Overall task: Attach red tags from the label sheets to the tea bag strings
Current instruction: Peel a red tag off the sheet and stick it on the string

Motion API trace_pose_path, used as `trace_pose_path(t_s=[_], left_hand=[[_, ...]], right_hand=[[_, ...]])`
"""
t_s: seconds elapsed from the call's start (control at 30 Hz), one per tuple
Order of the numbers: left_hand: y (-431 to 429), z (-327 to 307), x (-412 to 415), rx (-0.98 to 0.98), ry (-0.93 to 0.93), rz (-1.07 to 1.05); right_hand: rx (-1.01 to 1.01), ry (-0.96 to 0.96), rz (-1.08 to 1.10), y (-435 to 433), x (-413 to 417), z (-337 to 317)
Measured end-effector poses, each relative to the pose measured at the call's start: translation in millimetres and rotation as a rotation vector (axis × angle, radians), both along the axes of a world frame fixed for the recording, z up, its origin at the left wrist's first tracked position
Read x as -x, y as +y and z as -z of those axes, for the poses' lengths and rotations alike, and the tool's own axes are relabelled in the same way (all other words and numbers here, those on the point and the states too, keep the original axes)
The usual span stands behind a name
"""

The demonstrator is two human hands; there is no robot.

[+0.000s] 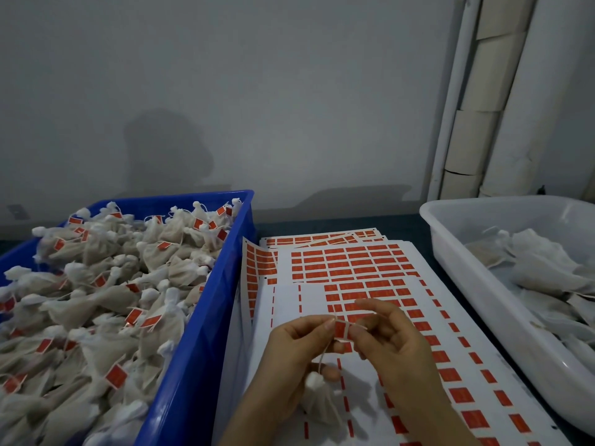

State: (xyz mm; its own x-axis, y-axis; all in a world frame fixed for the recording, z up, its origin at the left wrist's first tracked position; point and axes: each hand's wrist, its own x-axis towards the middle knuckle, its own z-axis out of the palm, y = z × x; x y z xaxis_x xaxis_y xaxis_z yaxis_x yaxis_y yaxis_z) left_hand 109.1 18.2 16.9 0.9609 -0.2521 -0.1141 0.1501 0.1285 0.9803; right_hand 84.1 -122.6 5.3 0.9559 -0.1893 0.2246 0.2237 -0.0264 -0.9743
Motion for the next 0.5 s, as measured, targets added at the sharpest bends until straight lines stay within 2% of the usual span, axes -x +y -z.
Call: trace_pose_path(t_s=[0.5], left_hand=[[1.1,0.3,0.8,0.001,-0.002,0.047]], right_hand=[[0.024,-0.002,-0.002,2.7,-3.3,3.2]])
